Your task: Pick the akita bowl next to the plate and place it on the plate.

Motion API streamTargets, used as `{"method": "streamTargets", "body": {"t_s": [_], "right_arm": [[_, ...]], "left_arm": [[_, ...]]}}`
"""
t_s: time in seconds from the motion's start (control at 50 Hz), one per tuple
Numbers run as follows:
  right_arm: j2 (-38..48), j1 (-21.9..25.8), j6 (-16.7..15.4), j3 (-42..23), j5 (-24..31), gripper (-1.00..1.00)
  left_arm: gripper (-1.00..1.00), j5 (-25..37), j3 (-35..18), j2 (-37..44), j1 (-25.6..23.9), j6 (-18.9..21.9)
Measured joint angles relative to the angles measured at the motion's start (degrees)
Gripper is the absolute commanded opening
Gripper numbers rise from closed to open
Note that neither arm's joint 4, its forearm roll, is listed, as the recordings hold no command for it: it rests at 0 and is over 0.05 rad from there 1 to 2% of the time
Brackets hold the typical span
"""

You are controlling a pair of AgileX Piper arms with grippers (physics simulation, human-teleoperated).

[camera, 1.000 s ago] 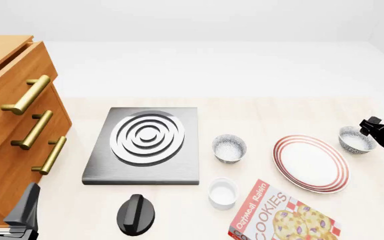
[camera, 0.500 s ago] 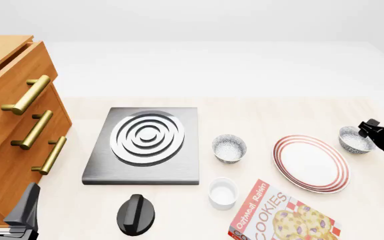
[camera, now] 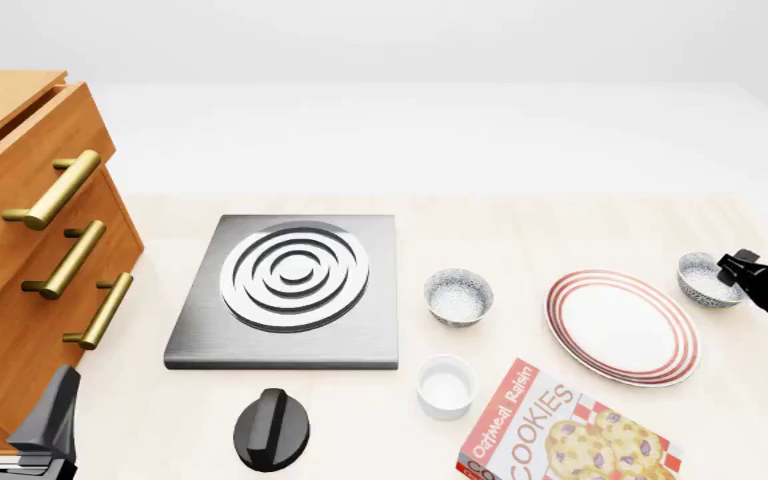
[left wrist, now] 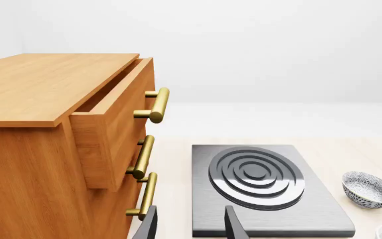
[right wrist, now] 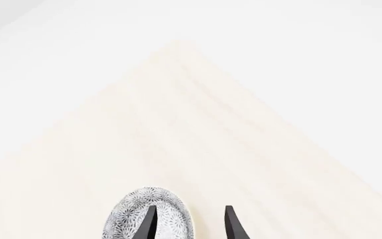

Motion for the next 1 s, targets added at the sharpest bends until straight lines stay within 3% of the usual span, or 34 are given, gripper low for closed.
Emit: {"method": "streamTargets", "body": {"t_s": [1.0], "right_arm": [[3.1, -1.2, -3.1, 0.3, -1.7, 1.0]], "left_arm": [[1.0, 0.0, 0.0, 0.0, 0.0, 0.0]]}}
